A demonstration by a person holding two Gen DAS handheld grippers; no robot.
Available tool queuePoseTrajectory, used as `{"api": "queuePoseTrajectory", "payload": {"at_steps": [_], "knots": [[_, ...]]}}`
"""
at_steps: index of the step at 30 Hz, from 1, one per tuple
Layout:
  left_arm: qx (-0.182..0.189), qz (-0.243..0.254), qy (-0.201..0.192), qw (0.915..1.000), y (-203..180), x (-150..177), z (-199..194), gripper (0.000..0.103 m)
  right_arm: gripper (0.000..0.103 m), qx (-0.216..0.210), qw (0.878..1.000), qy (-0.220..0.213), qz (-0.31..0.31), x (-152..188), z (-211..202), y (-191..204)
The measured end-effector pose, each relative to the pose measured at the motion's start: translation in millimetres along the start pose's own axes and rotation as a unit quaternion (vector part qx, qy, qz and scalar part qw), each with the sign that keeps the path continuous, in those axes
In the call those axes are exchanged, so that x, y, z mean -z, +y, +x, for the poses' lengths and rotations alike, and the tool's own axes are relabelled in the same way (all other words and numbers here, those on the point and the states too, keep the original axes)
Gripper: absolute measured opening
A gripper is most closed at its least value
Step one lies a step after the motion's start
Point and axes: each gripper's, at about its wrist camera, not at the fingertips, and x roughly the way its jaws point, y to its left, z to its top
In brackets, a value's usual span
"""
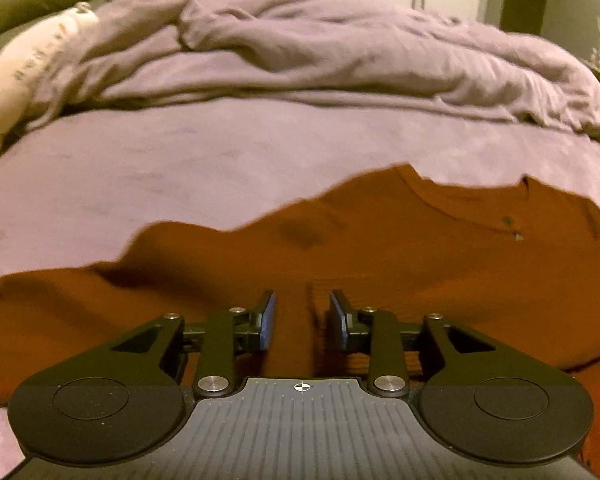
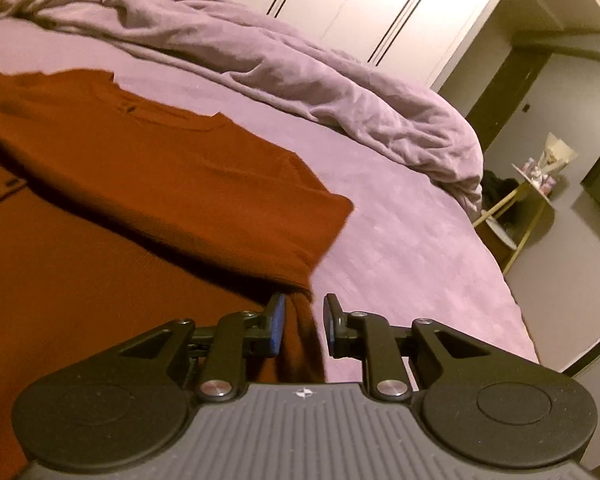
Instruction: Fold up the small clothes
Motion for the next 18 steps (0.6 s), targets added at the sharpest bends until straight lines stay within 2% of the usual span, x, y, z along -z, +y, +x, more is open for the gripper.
{"api": "queuePoseTrajectory", "payload": {"at_steps": [2,4,5,8,11,14,18], "knots": [[0.0,-0.013,-0.014,0.9998,5,-5,-9,0.037,0.018,0.021,1.0,-0.02,0.006,-4,-9,-7],[0.013,-0.016,-0.022,0.9995,1,-10,-14,0.048,0.018,0.044,0.998,-0.045,-0.002,-12,-12,-5],[0.023,-0.014,-0.02,0.9994,-6,-11,-13,0.049,0.018,0.044,0.998,-0.053,-0.008,-18,-10,-1],[0.044,0.001,0.007,0.999,-26,-8,1,0.049,0.018,-0.002,0.999,-0.043,-0.012,-35,8,21],[0.041,0.018,0.031,0.9985,-40,0,20,0.049,0.017,-0.036,0.998,-0.015,-0.042,-41,36,51],[0.028,0.045,0.02,0.9984,-45,8,29,0.053,0.015,-0.008,0.997,-0.013,-0.072,-38,56,69],[0.026,0.058,0.016,0.9978,-45,9,32,0.055,0.016,-0.01,0.998,-0.007,-0.059,-41,64,62]]}}
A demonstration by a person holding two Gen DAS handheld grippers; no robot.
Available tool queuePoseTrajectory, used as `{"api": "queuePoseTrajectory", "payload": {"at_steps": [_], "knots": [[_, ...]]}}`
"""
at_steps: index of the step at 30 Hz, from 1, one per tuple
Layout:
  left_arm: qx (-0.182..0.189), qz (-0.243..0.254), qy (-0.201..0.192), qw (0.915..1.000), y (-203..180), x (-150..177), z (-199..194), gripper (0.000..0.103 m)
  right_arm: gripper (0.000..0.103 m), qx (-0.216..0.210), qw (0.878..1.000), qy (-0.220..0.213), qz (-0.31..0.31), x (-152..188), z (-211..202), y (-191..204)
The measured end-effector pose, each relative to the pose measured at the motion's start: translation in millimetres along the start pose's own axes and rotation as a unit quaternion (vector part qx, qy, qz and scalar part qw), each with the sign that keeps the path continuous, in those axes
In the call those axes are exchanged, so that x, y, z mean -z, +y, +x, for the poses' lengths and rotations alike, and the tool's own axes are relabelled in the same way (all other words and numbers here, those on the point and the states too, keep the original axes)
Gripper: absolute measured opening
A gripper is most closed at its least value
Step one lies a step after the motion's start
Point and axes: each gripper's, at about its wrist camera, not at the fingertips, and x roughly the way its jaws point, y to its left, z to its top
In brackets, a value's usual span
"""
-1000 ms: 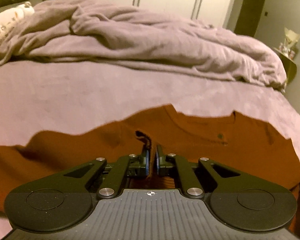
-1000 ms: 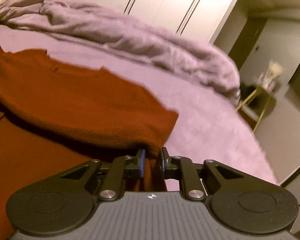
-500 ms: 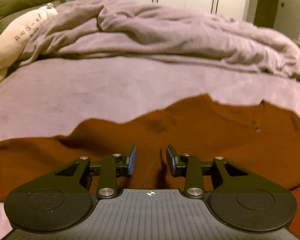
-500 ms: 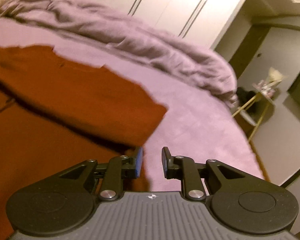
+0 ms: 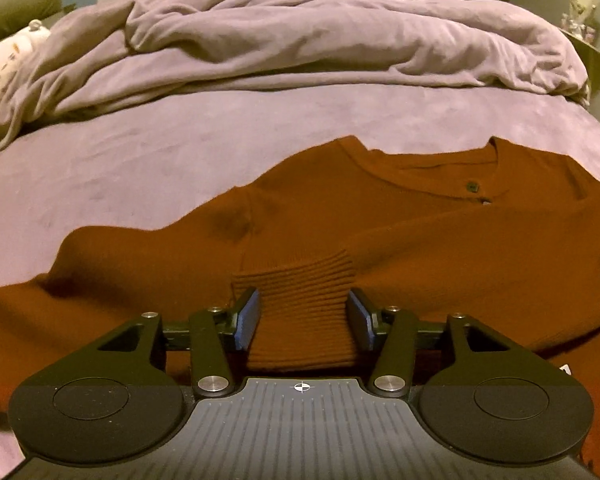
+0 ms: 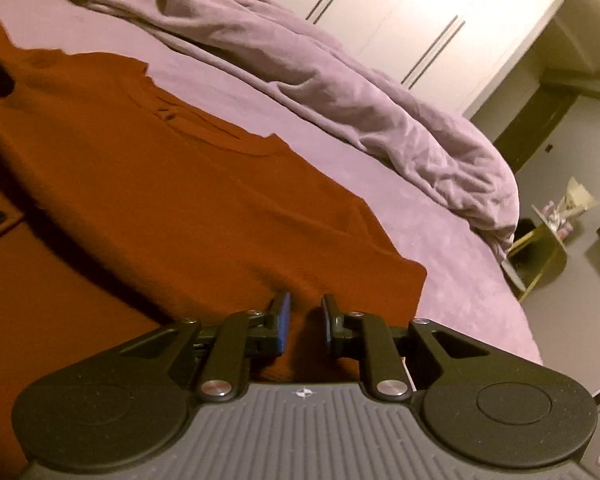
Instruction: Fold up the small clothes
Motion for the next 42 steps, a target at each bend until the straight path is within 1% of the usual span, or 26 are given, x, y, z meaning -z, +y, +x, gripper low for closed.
{"api": "queuePoseTrajectory", "payload": {"at_steps": [2,3,4,5,7,10,11,12,15,17,18,19,21,22,24,25,27,30,33,35,36,37,39,40,41,42], "knots": [[0.003,-0.013,-0.003,0.9999,4,1,-2,0.058,0.016,-0.006,1.0,0.002,0.01,-1,-7,-2],[0.005,-0.022,-0.006,0.9997,8,4,-4,0.063,0.016,-0.013,1.0,0.003,0.017,0,-12,-3],[0.0,-0.033,-0.007,0.9994,12,7,-6,0.074,0.016,-0.018,1.0,0.004,0.02,3,-17,-4],[0.001,-0.046,-0.007,0.9989,17,10,-8,0.077,0.016,-0.018,1.0,0.002,0.021,7,-22,-2],[0.008,-0.077,-0.007,0.9969,31,17,-17,0.091,0.016,-0.016,1.0,0.0,0.018,15,-33,1],[-0.003,-0.12,-0.015,0.9926,60,29,-39,0.095,0.017,-0.016,1.0,-0.006,0.024,23,-54,3],[-0.005,-0.139,-0.024,0.99,73,36,-49,0.095,0.021,-0.025,0.999,-0.001,0.044,26,-61,1],[-0.011,-0.16,-0.03,0.9866,87,43,-58,0.095,0.03,-0.037,0.997,0.002,0.065,29,-69,1],[-0.06,-0.218,-0.042,0.9733,135,66,-83,0.095,0.031,-0.041,0.995,-0.005,0.095,40,-91,3],[-0.096,-0.261,-0.044,0.9597,172,83,-95,0.092,0.036,-0.046,0.992,-0.005,0.119,46,-101,2],[-0.112,-0.282,-0.042,0.952,188,90,-99,0.085,0.041,-0.052,0.99,-0.002,0.135,49,-105,2],[-0.128,-0.304,-0.036,0.9432,205,98,-102,0.075,0.042,-0.058,0.988,0.0,0.146,52,-107,2],[-0.148,-0.358,-0.022,0.9215,237,113,-105,0.065,0.042,-0.063,0.986,0.005,0.156,56,-110,6],[-0.145,-0.387,-0.022,0.9103,251,121,-107,0.059,0.041,-0.062,0.986,0.006,0.155,57,-111,8],[-0.121,-0.442,-0.042,0.8876,276,133,-111,0.051,0.041,-0.056,0.987,0.006,0.153,56,-113,10],[-0.111,-0.462,-0.049,0.8784,285,137,-112,0.048,0.042,-0.057,0.986,0.008,0.156,55,-112,9],[-0.098,-0.5,-0.059,0.8587,300,142,-108,0.044,0.042,-0.058,0.985,0.011,0.161,53,-111,9],[-0.08,-0.547,-0.075,0.8298,317,147,-103,0.043,0.042,-0.058,0.986,0.012,0.158,50,-112,10],[-0.071,-0.582,-0.099,0.8039,330,155,-100,0.042,0.042,-0.06,0.986,0.01,0.153,48,-113,12],[-0.07,-0.595,-0.106,0.7933,336,160,-98,0.036,0.043,-0.06,0.987,0.011,0.15,48,-113,13],[-0.075,-0.598,-0.105,0.7914,338,160,-97,0.027,0.043,-0.061,0.987,0.011,0.15,47,-112,13],[-0.081,-0.597,-0.104,0.7918,337,159,-98,0.019,0.043,-0.061,0.987,0.011,0.151,47,-112,13],[-0.093,-0.586,-0.1,0.7984,338,156,-99,0.013,0.043,-0.061,0.986,0.01,0.152,47,-113,11],[-0.097,-0.574,-0.103,0.8063,336,152,-100,0.009,0.043,-0.061,0.986,0.01,0.153,47,-112,11],[-0.104,-0.561,-0.105,0.8145,334,148,-102,0.009,0.043,-0.061,0.986,0.01,0.154,48,-112,10],[-0.113,-0.541,-0.109,0.826,329,142,-105,0.009,0.043,-0.061,0.986,0.01,0.154,48,-112,10]]}}
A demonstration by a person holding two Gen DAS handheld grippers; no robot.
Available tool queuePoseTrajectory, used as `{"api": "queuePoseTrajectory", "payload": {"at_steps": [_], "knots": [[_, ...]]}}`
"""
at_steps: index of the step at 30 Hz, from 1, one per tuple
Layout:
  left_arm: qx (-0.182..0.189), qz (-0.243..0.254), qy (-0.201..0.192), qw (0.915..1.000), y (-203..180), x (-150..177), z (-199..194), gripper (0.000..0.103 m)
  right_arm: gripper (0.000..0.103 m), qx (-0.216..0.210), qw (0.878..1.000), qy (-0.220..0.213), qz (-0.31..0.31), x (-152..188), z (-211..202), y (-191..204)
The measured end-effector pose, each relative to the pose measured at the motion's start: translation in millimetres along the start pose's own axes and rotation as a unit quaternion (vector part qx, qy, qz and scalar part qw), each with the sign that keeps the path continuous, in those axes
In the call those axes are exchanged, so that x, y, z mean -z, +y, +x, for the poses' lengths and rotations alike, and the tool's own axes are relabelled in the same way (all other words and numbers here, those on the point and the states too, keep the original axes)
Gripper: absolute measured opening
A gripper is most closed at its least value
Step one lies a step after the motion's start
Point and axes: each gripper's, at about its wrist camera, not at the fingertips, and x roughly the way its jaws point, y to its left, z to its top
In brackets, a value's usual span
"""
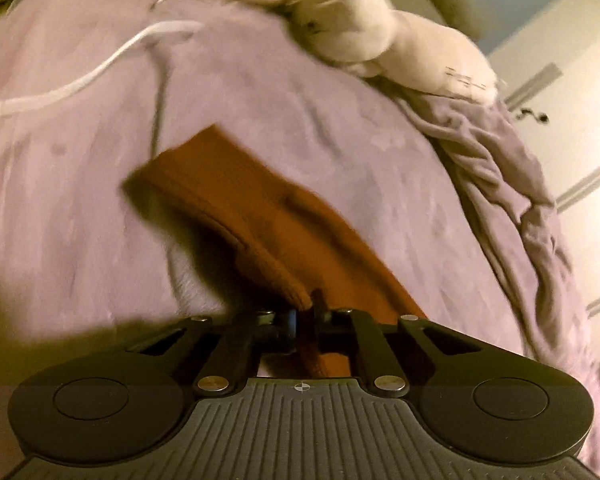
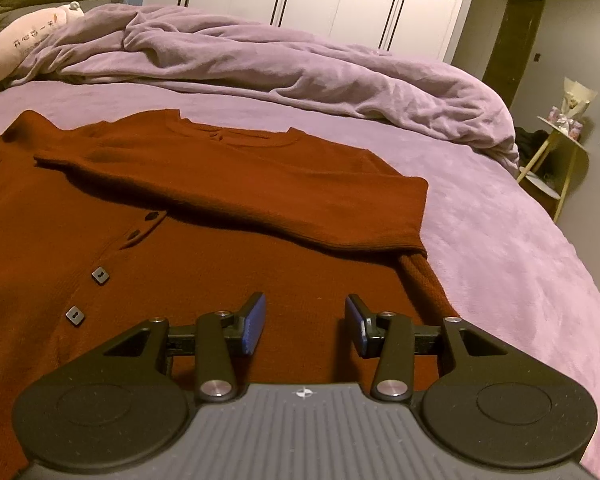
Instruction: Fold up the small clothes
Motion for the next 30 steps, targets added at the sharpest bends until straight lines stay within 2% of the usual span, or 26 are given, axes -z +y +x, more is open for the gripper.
{"api": "queuePoseTrajectory", "payload": {"at_steps": [1,3,5,8,11,13,14,15,17,18,19,23,27,30], "knots": [[0.004,0.025,-0.01,0.9996,-10,2,-6,0.009,0.043,0.0,1.0,0.0,0.0,0,0,-1],[0.034,0.09,-0.027,0.995,-41,10,-22,0.009,0.043,0.001,1.0,-0.002,0.002,0,0,-1],[0.067,0.171,-0.042,0.9821,-83,24,-41,0.009,0.043,0.001,1.0,-0.004,0.005,-1,-1,-2],[0.159,0.281,-0.043,0.9456,-153,61,-76,0.009,0.043,0.001,1.0,-0.009,0.009,-3,-4,-4],[0.247,0.359,-0.018,0.8998,-211,114,-104,0.011,0.043,-0.005,1.0,-0.014,0.022,-5,-8,-6],[0.284,0.409,0.014,0.867,-238,161,-110,0.022,0.043,-0.013,0.999,-0.017,0.037,-7,-11,-9],[0.293,0.436,0.03,0.8505,-246,185,-109,0.044,0.043,-0.017,0.999,-0.018,0.045,-7,-12,-11],[0.292,0.46,0.043,0.8376,-250,206,-107,0.055,0.043,-0.022,0.998,-0.017,0.053,-8,-13,-14],[0.274,0.502,0.081,0.8161,-251,247,-99,0.051,0.043,-0.034,0.997,-0.011,0.071,-9,-13,-20],[0.267,0.512,0.095,0.8107,-246,261,-95,0.051,0.043,-0.04,0.996,-0.01,0.078,-10,-12,-24],[0.256,0.517,0.103,0.8101,-240,271,-92,0.052,0.043,-0.047,0.995,-0.009,0.086,-12,-12,-28],[0.191,0.525,0.102,0.8229,-217,278,-78,0.052,0.043,-0.088,0.99,-0.008,0.11,-22,-5,-39],[0.151,0.516,0.095,0.8376,-193,257,-71,0.062,0.043,-0.16,0.975,0.002,0.155,-49,21,-40],[0.121,0.514,0.069,0.8463,-194,242,-67,0.063,0.043,-0.209,0.964,-0.007,0.163,-80,45,-24]]}}
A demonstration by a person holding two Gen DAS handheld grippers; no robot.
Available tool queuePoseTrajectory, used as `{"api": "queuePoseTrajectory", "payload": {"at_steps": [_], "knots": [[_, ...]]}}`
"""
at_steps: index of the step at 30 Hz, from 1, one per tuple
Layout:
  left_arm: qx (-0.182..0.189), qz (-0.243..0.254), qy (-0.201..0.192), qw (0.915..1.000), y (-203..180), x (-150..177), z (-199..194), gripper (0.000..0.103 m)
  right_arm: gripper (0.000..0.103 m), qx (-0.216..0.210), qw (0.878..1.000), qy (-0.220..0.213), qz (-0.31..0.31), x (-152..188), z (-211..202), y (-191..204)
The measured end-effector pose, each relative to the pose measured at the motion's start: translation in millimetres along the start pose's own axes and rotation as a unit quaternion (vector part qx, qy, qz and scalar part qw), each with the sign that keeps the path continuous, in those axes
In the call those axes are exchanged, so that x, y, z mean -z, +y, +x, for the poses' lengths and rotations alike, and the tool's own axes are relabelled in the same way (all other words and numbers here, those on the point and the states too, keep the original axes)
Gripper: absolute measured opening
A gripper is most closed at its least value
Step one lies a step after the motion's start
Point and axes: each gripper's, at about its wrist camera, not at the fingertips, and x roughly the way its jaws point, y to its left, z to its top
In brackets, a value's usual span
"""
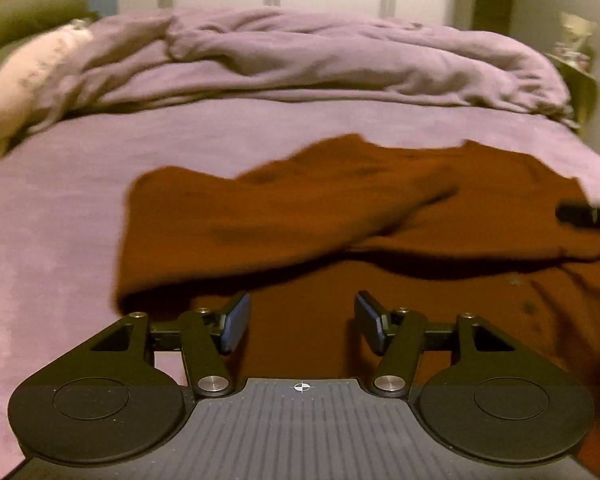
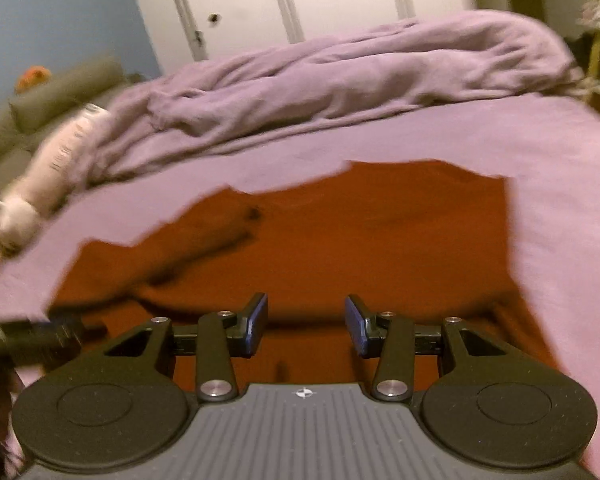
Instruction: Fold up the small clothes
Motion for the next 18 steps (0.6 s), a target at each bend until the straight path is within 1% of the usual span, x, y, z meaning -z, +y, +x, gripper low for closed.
{"api": "queuePoseTrajectory", "payload": {"at_steps": [1,2,5,8,9,10,12,14,16,17,18], "knots": [[-0.007,-0.006,-0.002,1.0,6,1,-2,0.064,0.043,-0.011,1.0,-0.002,-0.006,-8,12,6],[-0.009,-0.019,-0.001,0.9998,11,1,-1,0.064,0.043,-0.02,1.0,0.006,-0.011,-16,27,12],[-0.001,-0.053,0.007,0.9986,22,2,3,0.066,0.043,-0.037,0.999,0.036,-0.01,-34,72,25],[-0.002,-0.062,0.009,0.998,29,5,5,0.068,0.043,-0.028,0.998,0.054,-0.018,-43,105,33],[0.0,-0.065,0.009,0.9979,31,6,6,0.071,0.043,-0.025,0.998,0.06,-0.019,-44,114,36],[0.0,-0.068,0.011,0.9976,33,6,7,0.074,0.043,-0.026,0.997,0.068,-0.019,-44,121,37],[0.002,-0.074,0.016,0.9971,36,7,11,0.074,0.043,-0.028,0.997,0.074,-0.011,-46,131,39],[0.001,-0.079,0.022,0.9966,40,9,13,0.074,0.034,-0.031,0.997,0.076,-0.007,-47,136,42],[-0.004,-0.079,0.023,0.9966,42,10,12,0.074,0.002,-0.027,0.996,0.085,-0.029,-49,137,50],[-0.009,-0.08,0.022,0.9965,43,10,12,0.074,0.002,-0.033,0.995,0.082,-0.04,-50,134,52],[-0.014,-0.083,0.021,0.9962,45,9,11,0.074,0.001,-0.024,0.996,0.071,-0.05,-53,129,55]]}}
